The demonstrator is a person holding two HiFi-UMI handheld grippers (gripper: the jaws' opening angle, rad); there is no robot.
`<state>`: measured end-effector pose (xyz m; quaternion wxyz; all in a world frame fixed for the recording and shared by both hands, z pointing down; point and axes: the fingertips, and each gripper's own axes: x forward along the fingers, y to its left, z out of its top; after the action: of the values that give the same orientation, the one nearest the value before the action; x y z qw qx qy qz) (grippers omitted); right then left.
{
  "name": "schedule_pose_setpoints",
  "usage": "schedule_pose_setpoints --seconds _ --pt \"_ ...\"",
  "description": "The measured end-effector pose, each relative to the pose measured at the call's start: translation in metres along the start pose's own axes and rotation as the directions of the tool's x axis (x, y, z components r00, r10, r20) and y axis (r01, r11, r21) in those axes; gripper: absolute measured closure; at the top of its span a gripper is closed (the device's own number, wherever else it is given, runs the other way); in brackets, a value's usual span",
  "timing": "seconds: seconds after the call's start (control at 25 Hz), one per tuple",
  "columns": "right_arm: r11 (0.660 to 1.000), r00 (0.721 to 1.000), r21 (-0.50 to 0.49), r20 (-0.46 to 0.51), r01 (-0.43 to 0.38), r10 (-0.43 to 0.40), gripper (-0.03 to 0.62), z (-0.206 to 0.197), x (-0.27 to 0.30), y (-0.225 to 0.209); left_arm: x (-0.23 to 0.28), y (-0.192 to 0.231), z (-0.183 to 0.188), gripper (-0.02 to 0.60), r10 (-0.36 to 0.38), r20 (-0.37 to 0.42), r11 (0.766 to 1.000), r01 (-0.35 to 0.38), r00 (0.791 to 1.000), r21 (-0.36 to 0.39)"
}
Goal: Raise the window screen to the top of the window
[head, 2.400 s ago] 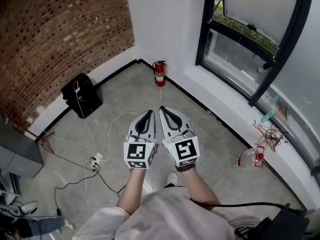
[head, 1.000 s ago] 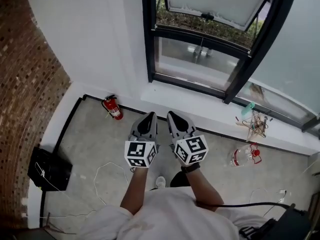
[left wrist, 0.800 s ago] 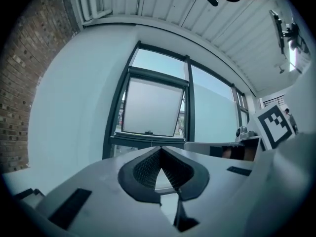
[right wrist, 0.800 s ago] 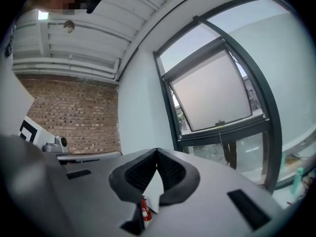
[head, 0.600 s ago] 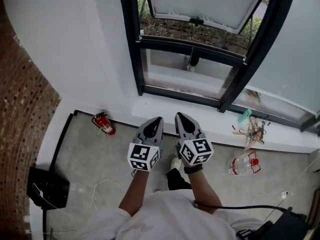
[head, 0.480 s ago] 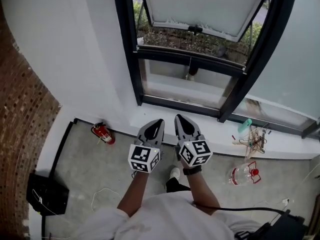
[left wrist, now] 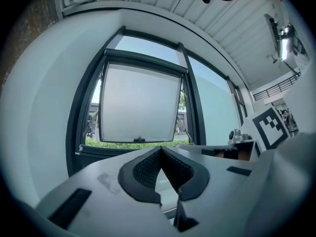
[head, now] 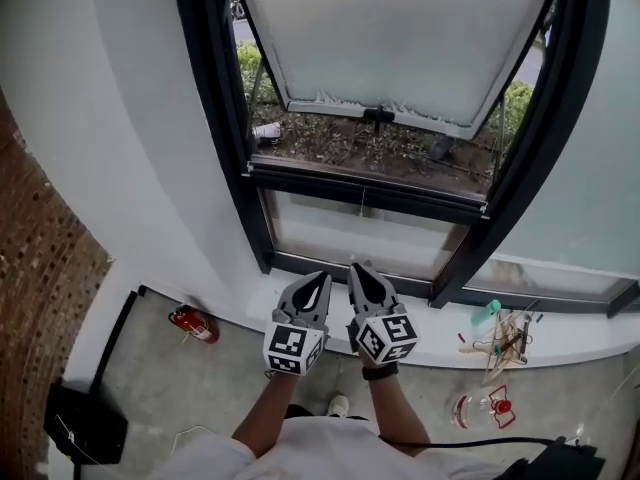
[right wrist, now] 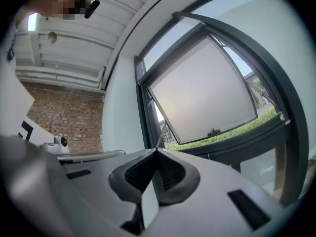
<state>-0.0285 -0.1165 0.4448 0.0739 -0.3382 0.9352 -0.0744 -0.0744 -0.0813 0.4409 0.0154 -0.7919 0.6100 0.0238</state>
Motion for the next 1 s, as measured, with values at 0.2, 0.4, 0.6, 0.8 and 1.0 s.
schedule_pose_setpoints --seconds 0.2,0.4,0.6,0.8,1.0 --pt "0.999 0.999 0.045 -0.046 0.008 -0.006 0.592 -0.012 0.029 -0.024 0.035 0.019 -0.014 0.58 -0.008 -0.058 1.0 0.007 0.998 -0.019" --pt "0.996 0.996 0.054 -0.051 0.074 -0.071 0.592 -0.017 0.053 -0.063 0.085 0.028 -0.012 0.58 -0.066 -0.037 0.998 0.066 0.997 0.0" --pt "0.985 0.984 0.027 -0.058 0.169 -0.168 0.592 -0.014 0.081 -0.105 0.145 0.038 -0.019 0.58 -0.167 -0.03 0.986 0.167 0.985 -0.013" --pt "0.973 0.974 -0.058 -0.021 0.224 -0.225 0.592 0.01 0.129 -0.136 0.198 0.069 -0.008 0.58 -0.234 -0.008 0.972 0.234 0.972 0.031" --pt "0.956 0.955 -0.077 -0.067 0.284 -0.289 0.592 -0.005 0.168 -0.153 0.233 0.106 -0.015 0.58 -0.295 -0.023 0.955 0.296 0.955 0.033"
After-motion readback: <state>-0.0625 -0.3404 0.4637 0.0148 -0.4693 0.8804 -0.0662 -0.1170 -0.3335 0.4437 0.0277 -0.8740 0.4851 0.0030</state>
